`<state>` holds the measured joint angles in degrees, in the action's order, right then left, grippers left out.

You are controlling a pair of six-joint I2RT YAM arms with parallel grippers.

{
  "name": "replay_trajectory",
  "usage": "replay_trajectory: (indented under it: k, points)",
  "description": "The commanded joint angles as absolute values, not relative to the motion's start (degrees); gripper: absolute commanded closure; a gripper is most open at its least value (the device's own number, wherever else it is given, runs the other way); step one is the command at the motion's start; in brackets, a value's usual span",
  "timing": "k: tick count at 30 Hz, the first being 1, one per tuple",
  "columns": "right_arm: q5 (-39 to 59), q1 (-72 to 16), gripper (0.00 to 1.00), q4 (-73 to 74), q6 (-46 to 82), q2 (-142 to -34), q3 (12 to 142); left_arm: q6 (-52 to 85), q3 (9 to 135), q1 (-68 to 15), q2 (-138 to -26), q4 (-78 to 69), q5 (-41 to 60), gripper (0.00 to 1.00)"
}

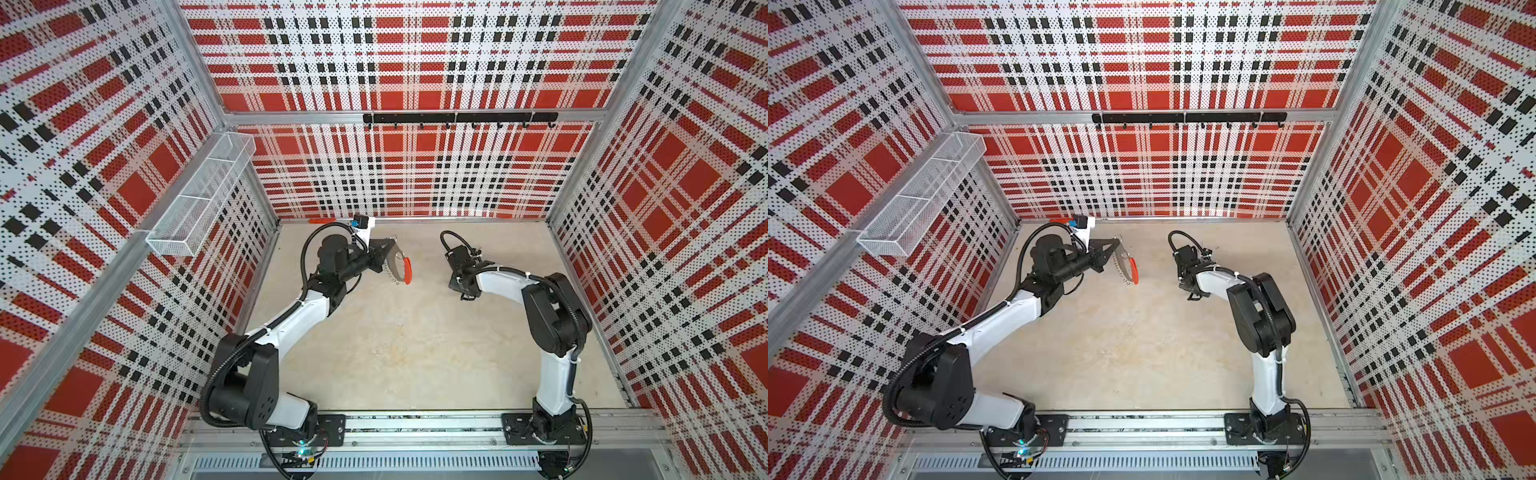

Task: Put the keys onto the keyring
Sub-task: 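Lower the right gripper over the black-tagged key's ring, then close the right gripper on the key's metal ring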

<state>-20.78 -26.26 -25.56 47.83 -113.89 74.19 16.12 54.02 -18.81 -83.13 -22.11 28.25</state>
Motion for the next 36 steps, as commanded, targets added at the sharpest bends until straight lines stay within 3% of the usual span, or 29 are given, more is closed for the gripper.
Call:
replay_trajectory:
  k: [1, 18, 28, 36]
  points:
    - [-22.3, -26.56, 0.72, -26.32, 47.83, -114.91, 75.06, 15.05, 56.83, -19.1, -83.58, -23.24, 29.31, 1.0]
    - [-21.79, -26.6, 0.81, -26.36, 47.4, -114.38, 74.62, 15.1, 57.22, -19.16, -84.01, -23.03, 29.64, 1.0]
    - [-21.85, -27.29, 0.78, -26.78, 46.67, -114.19, 74.25, 15.34, 57.22, -19.16, -84.08, -22.94, 29.97, 1.0]
    - [-28.06, -28.69, 0.72, -29.48, 43.47, -114.47, 75.5, 15.05, 57.19, -19.16, -83.94, -22.61, 29.72, 1.0]
